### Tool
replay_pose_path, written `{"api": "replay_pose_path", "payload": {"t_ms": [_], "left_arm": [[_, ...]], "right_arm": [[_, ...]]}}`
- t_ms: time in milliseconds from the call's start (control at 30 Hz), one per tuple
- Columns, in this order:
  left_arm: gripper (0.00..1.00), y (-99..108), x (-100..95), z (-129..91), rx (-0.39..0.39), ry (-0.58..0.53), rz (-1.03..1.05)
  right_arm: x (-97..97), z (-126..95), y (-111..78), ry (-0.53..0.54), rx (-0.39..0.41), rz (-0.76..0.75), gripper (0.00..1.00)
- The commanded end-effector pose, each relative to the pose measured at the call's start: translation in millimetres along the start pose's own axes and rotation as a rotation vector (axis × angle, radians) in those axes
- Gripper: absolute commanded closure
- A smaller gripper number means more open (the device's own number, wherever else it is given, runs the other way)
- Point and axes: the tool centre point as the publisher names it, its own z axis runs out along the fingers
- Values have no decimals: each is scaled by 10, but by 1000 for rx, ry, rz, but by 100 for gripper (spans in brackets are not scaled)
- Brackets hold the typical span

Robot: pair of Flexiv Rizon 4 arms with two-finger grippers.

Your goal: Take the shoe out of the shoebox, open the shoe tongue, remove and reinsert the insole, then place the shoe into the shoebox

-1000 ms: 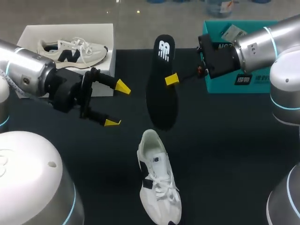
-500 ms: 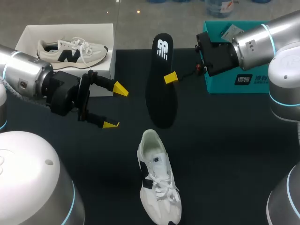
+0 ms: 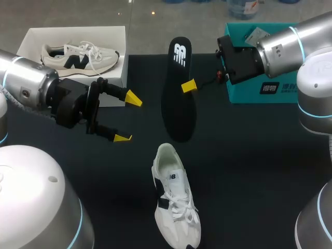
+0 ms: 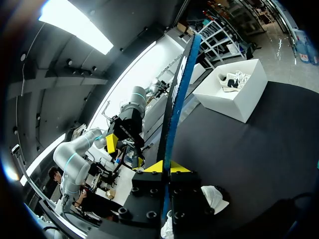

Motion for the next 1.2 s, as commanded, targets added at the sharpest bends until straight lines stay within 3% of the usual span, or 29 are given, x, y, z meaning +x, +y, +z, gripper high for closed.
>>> {"api": "replay_pose_path", "payload": {"t_ms": [33, 233, 667, 733, 767, 1200], "left_arm": [[0, -5, 3, 1, -1, 2, 0], [0, -30, 44, -75, 0, 34, -29], [0, -95, 370, -328, -210, 102, -357], [0, -125, 404, -346, -208, 113, -390], [0, -134, 425, -350, -248, 130, -415], [0, -285, 836, -604, -357, 240, -596]], "right_arm": [[3, 8, 1, -3, 2, 1, 100], [3, 8, 1, -3, 2, 1, 100], [3, 8, 1, -3, 2, 1, 100], [3, 8, 1, -3, 2, 1, 100], [3, 8, 1, -3, 2, 1, 100], [3, 8, 1, -3, 2, 1, 100]]}}
